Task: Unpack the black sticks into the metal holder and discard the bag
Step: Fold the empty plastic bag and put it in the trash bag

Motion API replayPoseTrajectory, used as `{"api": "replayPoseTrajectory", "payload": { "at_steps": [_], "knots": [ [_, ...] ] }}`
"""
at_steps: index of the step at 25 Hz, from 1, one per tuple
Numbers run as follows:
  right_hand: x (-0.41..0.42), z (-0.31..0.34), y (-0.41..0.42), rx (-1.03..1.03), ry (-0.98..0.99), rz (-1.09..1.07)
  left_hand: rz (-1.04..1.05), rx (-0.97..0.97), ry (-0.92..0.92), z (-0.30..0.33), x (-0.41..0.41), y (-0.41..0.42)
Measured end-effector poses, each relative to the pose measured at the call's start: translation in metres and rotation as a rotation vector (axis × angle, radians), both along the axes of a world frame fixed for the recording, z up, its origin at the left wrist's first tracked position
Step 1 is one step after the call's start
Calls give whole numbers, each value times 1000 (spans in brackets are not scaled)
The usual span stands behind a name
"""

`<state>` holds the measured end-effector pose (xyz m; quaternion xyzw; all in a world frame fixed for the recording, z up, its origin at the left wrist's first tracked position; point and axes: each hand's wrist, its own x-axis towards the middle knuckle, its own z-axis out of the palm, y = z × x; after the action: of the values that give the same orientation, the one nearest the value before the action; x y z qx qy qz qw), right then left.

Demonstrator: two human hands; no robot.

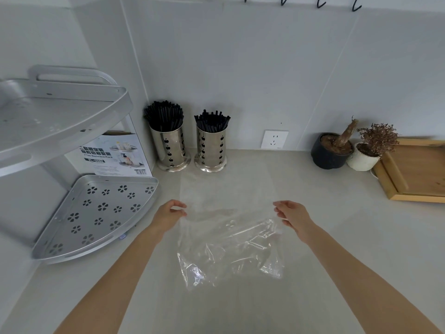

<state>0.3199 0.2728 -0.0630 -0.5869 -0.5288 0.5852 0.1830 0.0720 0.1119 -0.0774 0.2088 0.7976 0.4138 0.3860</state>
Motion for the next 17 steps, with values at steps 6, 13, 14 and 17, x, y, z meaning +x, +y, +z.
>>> {"api": "replayPoseTrajectory", "payload": {
  "at_steps": [6,13,14,17],
  "knots": [
    [5,20,11,-12,9,-5,115,161,-82,23,-7,6],
    [2,38,13,-100,271,-113,89,314,-118,49,-4,6],
    [3,39,13,-107,305,-134,82,337,-127,51,-2,5],
    [3,41,8,-95,427,-207,64,404,-161,54,2,2]
  ]
}}
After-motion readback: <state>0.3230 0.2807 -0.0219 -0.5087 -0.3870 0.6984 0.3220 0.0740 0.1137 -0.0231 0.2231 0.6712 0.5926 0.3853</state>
